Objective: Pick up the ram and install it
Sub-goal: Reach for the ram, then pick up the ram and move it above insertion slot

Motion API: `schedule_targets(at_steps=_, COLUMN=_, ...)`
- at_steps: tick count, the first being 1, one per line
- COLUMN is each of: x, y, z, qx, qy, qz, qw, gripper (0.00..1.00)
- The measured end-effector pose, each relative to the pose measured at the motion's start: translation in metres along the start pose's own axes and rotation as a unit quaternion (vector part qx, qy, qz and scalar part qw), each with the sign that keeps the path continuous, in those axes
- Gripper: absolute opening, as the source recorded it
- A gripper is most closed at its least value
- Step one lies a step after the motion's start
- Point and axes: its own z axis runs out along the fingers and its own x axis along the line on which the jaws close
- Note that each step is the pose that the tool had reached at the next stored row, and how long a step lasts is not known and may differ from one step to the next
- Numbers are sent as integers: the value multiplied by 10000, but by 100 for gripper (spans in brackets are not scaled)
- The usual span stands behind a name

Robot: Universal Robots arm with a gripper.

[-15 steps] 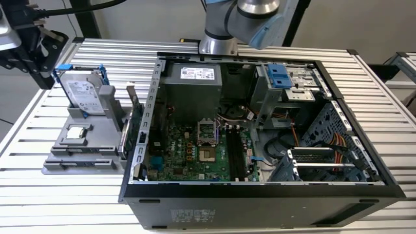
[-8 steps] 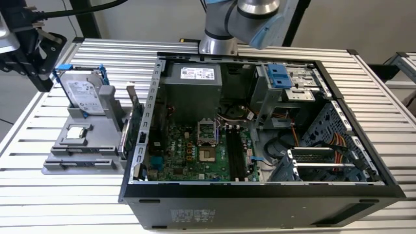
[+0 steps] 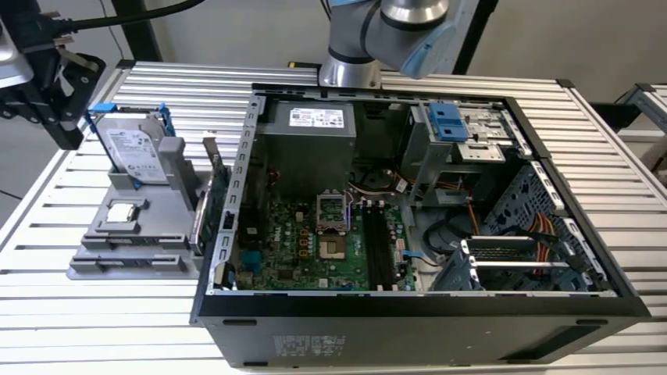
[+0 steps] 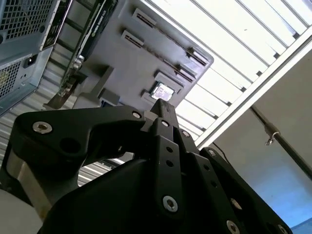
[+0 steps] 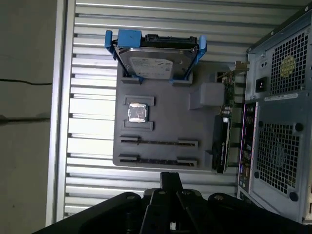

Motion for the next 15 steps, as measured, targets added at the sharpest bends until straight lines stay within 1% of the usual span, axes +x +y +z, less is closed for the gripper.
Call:
schedule_targets(at_steps=3, x=1, y=-21, z=-2, qx=0, qy=0, qz=13, qw=10000, gripper=0)
schedule_targets(at_steps=11, x=1, y=-27, z=-2, qx=1, qy=-6, qz=134, qw=9999, gripper=0)
schedule_targets(at_steps=15, x=1, y=-28, z=-2, qx=0, qy=-7, qz=154, qw=9999, gripper=0)
